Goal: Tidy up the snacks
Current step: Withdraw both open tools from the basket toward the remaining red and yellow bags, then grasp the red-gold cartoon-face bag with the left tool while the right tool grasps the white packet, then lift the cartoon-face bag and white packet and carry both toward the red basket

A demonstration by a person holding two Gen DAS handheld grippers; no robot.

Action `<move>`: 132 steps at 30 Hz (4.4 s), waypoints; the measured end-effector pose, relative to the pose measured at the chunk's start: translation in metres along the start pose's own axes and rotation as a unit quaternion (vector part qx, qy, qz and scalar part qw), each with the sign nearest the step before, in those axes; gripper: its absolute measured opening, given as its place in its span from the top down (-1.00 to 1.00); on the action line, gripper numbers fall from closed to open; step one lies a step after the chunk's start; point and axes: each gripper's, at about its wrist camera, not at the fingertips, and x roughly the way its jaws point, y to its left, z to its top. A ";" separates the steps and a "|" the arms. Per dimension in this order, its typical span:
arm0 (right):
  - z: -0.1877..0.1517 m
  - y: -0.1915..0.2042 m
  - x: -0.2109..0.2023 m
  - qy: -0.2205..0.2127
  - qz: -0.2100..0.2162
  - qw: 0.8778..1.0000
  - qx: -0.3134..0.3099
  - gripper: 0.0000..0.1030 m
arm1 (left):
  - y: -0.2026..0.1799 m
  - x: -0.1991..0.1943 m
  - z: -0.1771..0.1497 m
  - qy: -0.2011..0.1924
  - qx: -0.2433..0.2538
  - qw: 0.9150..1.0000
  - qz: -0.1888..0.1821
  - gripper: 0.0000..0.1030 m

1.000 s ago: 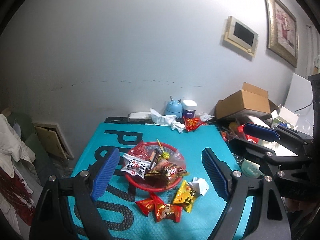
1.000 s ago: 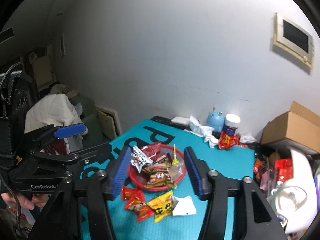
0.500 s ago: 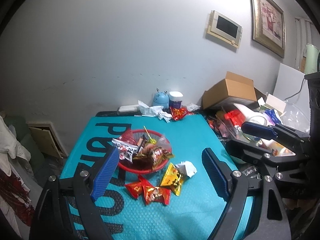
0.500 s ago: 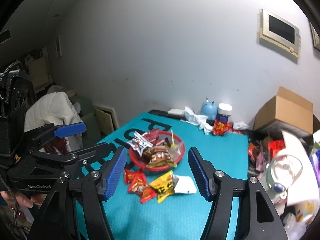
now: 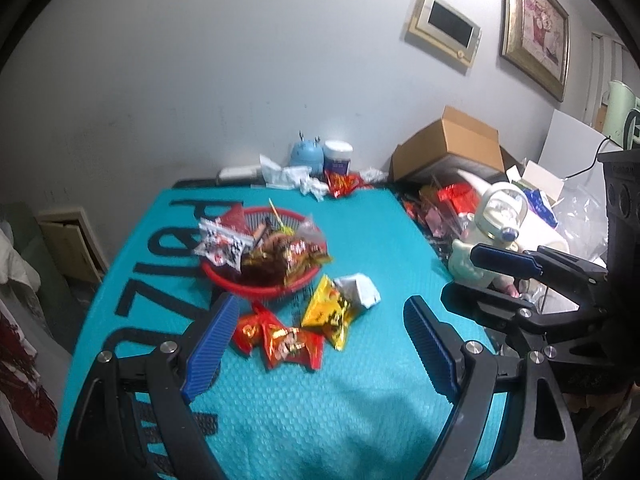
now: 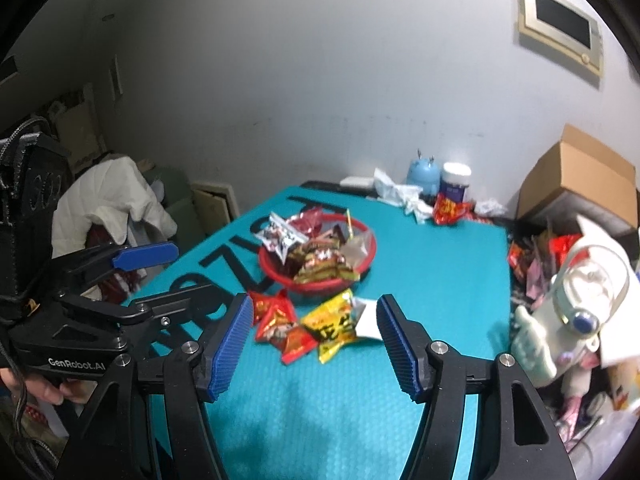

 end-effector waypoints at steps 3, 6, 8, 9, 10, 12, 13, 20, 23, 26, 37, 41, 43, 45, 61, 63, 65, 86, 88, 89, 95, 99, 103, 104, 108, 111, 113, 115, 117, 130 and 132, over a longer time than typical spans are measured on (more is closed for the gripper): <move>-0.008 -0.002 0.008 0.012 0.006 1.000 0.006 -0.25 | 0.003 0.009 -0.008 0.016 -0.007 1.000 -0.003 -0.64; -0.015 -0.004 0.016 0.025 0.012 1.000 0.011 -0.25 | 0.005 0.019 -0.016 0.031 -0.015 0.999 -0.005 -0.64; -0.020 -0.007 0.021 0.032 0.012 0.999 0.014 -0.25 | 0.007 0.024 -0.020 0.039 -0.019 0.999 -0.005 -0.64; -0.023 -0.008 0.025 0.037 0.012 0.999 0.017 -0.25 | 0.007 0.027 -0.022 0.044 -0.021 0.999 -0.004 -0.64; -0.025 -0.009 0.027 0.041 0.012 0.999 0.020 -0.25 | 0.008 0.030 -0.024 0.048 -0.024 0.999 -0.004 -0.64; -0.030 -0.013 0.033 0.050 0.013 0.998 0.026 -0.25 | 0.010 0.036 -0.028 0.056 -0.030 0.998 -0.003 -0.64; -0.032 -0.014 0.036 0.053 0.013 0.998 0.027 -0.25 | 0.011 0.039 -0.030 0.060 -0.032 0.998 -0.003 -0.64; -0.048 -0.024 0.055 0.082 0.011 0.996 0.040 -0.25 | 0.017 0.060 -0.043 0.090 -0.044 0.995 0.002 -0.64; -0.054 -0.029 0.063 0.093 0.011 0.995 0.047 -0.25 | 0.020 0.070 -0.049 0.105 -0.049 0.993 0.004 -0.64; -0.058 -0.032 0.071 0.102 0.009 0.993 0.050 -0.25 | 0.024 0.081 -0.053 0.118 -0.057 0.991 0.004 -0.64; -0.061 -0.047 0.095 0.122 0.004 0.991 0.060 -0.25 | 0.036 0.122 -0.056 0.148 -0.079 0.986 0.003 -0.64; -0.062 -0.051 0.101 0.126 0.002 0.990 0.059 -0.25 | 0.035 0.137 -0.056 0.158 -0.080 0.984 -0.004 -0.64; -0.063 -0.055 0.103 0.128 0.002 0.990 0.064 -0.25 | 0.035 0.143 -0.056 0.162 -0.081 0.983 -0.008 -0.64; -0.063 -0.060 0.105 0.130 -0.001 0.989 0.070 -0.25 | 0.034 0.149 -0.057 0.168 -0.080 0.983 -0.009 -0.53; -0.059 -0.083 0.113 0.133 -0.014 0.986 0.099 -0.25 | 0.021 0.158 -0.056 0.170 -0.042 0.984 -0.005 0.24; -0.056 -0.083 0.113 0.131 -0.015 0.986 0.098 -0.25 | 0.019 0.152 -0.056 0.167 -0.043 0.985 -0.012 0.24; -0.053 -0.084 0.113 0.129 -0.013 0.987 0.097 -0.25 | 0.019 0.146 -0.054 0.160 -0.044 0.986 -0.015 0.24; -0.010 -0.092 0.177 0.142 -0.004 0.984 0.105 -0.51 | 0.044 0.122 -0.023 0.110 -0.069 0.992 -0.006 0.24; -0.011 -0.092 0.186 0.151 -0.003 0.983 0.107 -0.51 | 0.046 0.124 -0.023 0.112 -0.070 0.991 -0.004 0.24; -0.012 -0.092 0.190 0.155 -0.003 0.982 0.106 -0.51 | 0.047 0.125 -0.023 0.113 -0.071 0.991 -0.004 0.24; -0.019 -0.092 0.195 0.166 0.013 0.981 0.105 -0.27 | 0.050 0.133 -0.027 0.126 -0.077 0.989 -0.003 0.24; -0.023 -0.090 0.188 0.163 0.011 0.982 0.100 -0.15 | 0.048 0.134 -0.031 0.131 -0.077 0.988 -0.005 0.24; -0.033 -0.087 0.179 0.168 0.006 0.981 0.096 -0.10 | 0.045 0.131 -0.034 0.133 -0.077 0.988 -0.006 0.24; -0.034 -0.087 0.177 0.169 0.005 0.981 0.096 -0.10 | 0.044 0.129 -0.035 0.133 -0.076 0.988 -0.006 0.24; -0.044 -0.083 0.162 0.171 0.002 0.981 0.094 -0.09 | 0.038 0.122 -0.040 0.133 -0.075 0.988 -0.012 0.24; -0.051 -0.080 0.152 0.172 -0.003 0.981 0.092 -0.09 | 0.033 0.117 -0.044 0.134 -0.072 0.988 -0.015 0.24; -0.056 -0.078 0.145 0.173 -0.006 0.981 0.090 -0.09 | 0.030 0.115 -0.048 0.137 -0.071 0.988 -0.018 0.24; -0.061 -0.077 0.138 0.173 -0.012 0.981 0.088 -0.09 | 0.027 0.113 -0.053 0.141 -0.069 0.987 -0.019 0.24; -0.066 -0.074 0.130 0.173 -0.022 0.981 0.082 -0.09 | 0.025 0.111 -0.059 0.146 -0.068 0.987 -0.022 0.24; -0.097 -0.045 0.095 0.187 -0.035 0.981 0.037 -0.12 | 0.016 0.098 -0.085 0.160 -0.069 0.984 -0.024 0.24; -0.099 -0.043 0.097 0.189 -0.039 0.981 0.031 -0.15 | 0.016 0.099 -0.089 0.165 -0.072 0.983 -0.026 0.24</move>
